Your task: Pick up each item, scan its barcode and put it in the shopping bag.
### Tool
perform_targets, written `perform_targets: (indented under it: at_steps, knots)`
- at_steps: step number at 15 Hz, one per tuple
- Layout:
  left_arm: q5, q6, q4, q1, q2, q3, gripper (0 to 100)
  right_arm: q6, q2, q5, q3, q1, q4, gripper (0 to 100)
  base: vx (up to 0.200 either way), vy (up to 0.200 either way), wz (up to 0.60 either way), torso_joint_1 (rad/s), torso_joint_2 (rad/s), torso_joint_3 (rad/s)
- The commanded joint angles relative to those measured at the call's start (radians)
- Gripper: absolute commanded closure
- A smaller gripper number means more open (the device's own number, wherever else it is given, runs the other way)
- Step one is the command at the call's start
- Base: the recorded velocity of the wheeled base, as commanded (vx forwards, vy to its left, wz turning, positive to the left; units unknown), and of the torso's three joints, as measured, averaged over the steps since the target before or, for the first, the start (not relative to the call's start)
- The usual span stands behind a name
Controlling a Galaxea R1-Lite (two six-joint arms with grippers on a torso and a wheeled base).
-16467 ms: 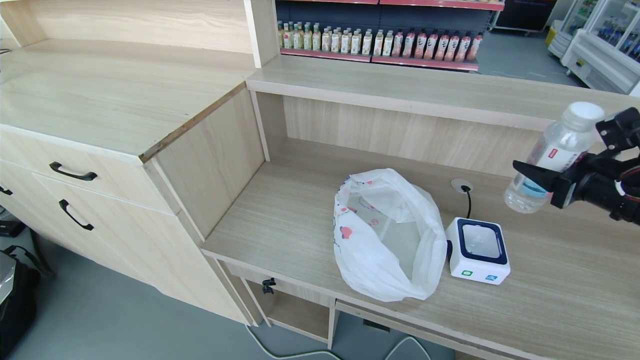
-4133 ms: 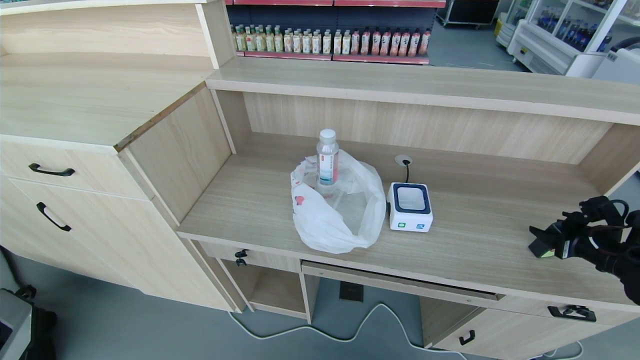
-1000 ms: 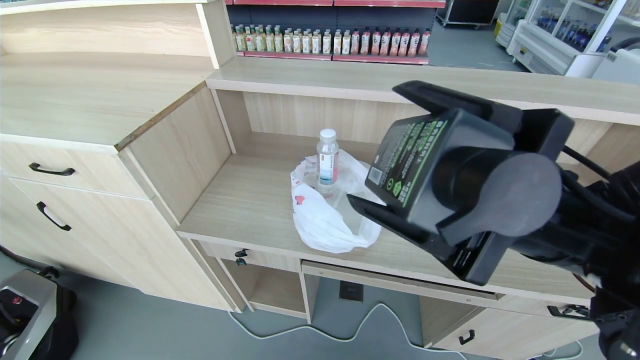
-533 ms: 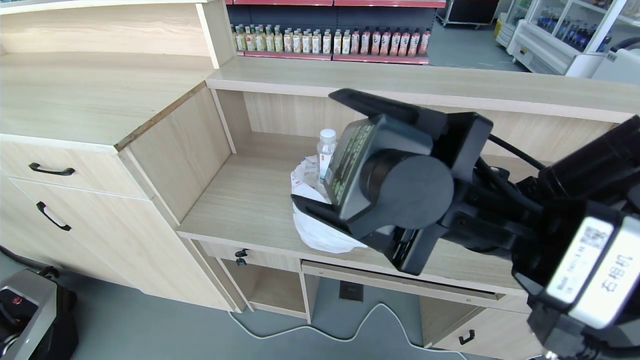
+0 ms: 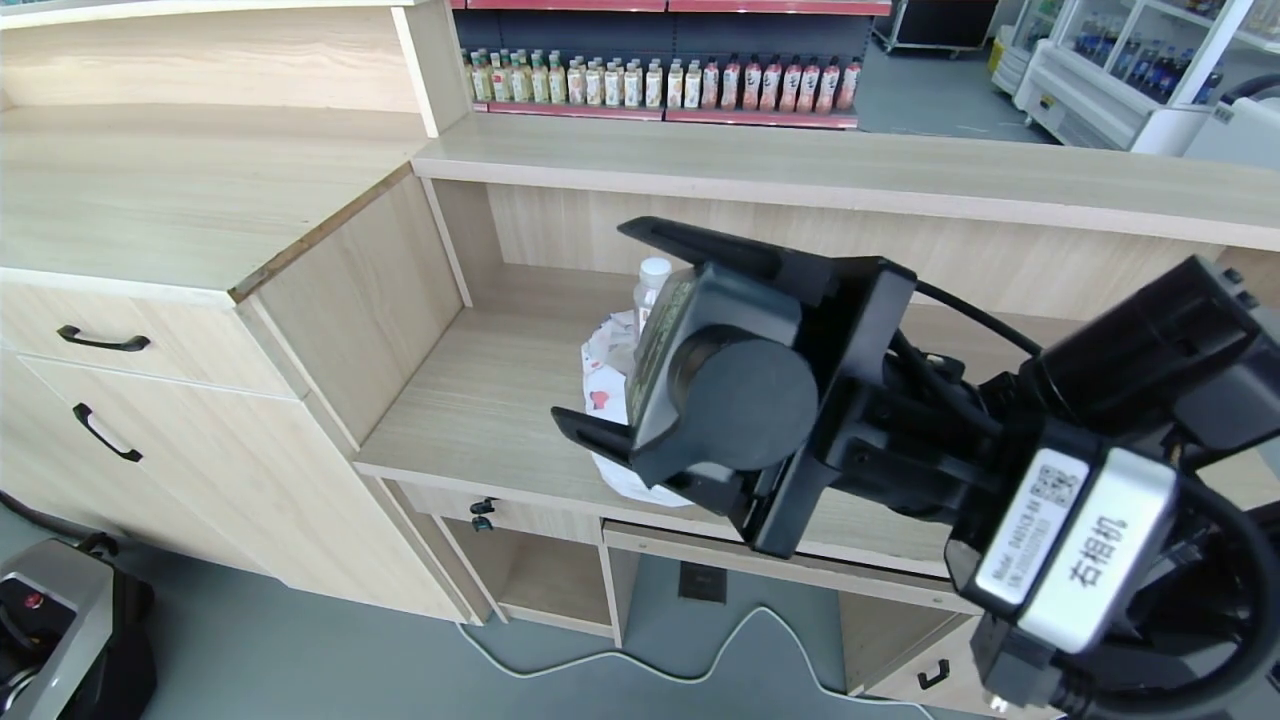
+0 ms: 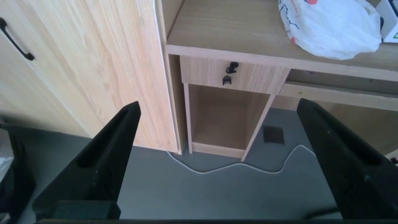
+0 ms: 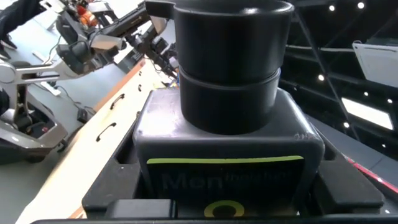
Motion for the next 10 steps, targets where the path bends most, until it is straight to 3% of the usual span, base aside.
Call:
perform_targets:
  at_steps: [1, 4, 6, 8, 10]
  knots:
    - [0.000, 0.000, 0.000, -0.001, 0.000, 0.000, 0, 0.014, -0.028, -0.037, 0.004, 0.000, -0.001, 100, 0.000, 0.000, 0.00, 0.000, 0.00, 0.000]
    - [0.000, 0.000, 0.000, -0.001, 0.000, 0.000, 0, 0.169, -0.140, -0.269, 0.004, -0.063, 0.034, 100, 0.000, 0.000, 0.00, 0.000, 0.00, 0.000]
    - [0.000, 0.000, 0.000, 0.001, 0.000, 0.000, 0, 0.337, -0.270, -0.467, 0.025, -0.221, 0.178, 100, 0.000, 0.000, 0.00, 0.000, 0.00, 0.000]
    - [0.000, 0.000, 0.000, 0.001, 0.000, 0.000, 0, 0.480, -0.370, -0.552, 0.085, -0.405, 0.332, 100, 0.000, 0.000, 0.00, 0.000, 0.00, 0.000]
    - [0.000, 0.000, 0.000, -0.001, 0.000, 0.000, 0, 0.652, -0.399, -0.571, 0.165, -0.632, 0.363, 100, 0.000, 0.000, 0.00, 0.000, 0.00, 0.000]
